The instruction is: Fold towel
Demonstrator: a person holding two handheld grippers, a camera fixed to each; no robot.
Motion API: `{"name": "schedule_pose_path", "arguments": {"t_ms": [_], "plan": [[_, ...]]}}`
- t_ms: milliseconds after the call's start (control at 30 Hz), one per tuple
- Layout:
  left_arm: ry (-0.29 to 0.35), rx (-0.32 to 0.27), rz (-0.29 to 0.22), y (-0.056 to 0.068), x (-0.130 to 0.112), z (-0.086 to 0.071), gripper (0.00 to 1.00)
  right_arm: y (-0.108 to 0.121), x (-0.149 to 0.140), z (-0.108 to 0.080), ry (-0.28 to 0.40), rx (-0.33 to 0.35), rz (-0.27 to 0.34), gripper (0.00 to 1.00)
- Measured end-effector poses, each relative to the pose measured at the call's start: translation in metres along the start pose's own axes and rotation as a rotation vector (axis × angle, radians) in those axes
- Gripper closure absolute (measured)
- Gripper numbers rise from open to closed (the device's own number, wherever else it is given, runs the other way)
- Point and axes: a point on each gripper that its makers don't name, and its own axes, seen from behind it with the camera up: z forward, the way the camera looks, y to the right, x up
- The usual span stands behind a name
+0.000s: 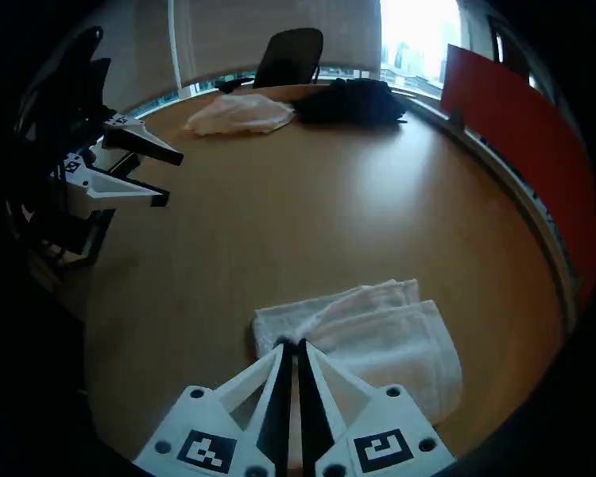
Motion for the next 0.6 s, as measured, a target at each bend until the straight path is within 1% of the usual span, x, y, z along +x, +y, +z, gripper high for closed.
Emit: {"name": "schedule_pose_path", "arguments": {"t_ms": [267,333,400,467,533,600], "plan": [[-0.003,-0.001,0.001,-0.0005,-0.0024,-0.0003,0.04,-0.0004,0.0015,-0.0024,0.003,-0.005,-0.013,0.92],[-0.003,-0.001,0.001,-0.0007,-0.0028,-0.0004,0.04,-0.0004,0.0019,-0.0032,0.005,-0.006,-0.015,0.90],[-0.003,-0.001,0.001,-0.0010,-0.0032,-0.0006,0.04,-0.0005,0.0025,-0.0041,0.007,-0.007,-0.016,0.86],[-0.002,0.000,0.000,-0.0014,-0.0037,-0.0010,0.04,-0.0007,0.0033,-0.0052,0.011,-0.007,-0.015,0.75],[-0.002,0.000,-0.001,-0.0016,-0.0041,-0.0014,0.04,-0.0008,0.0034,-0.0062,0.013,-0.006,-0.014,0.59],[-0.003,0.000,-0.002,-0.0016,-0.0045,-0.0018,0.04,-0.0011,0.0034,-0.0070,0.015,-0.006,-0.013,0.48]]}}
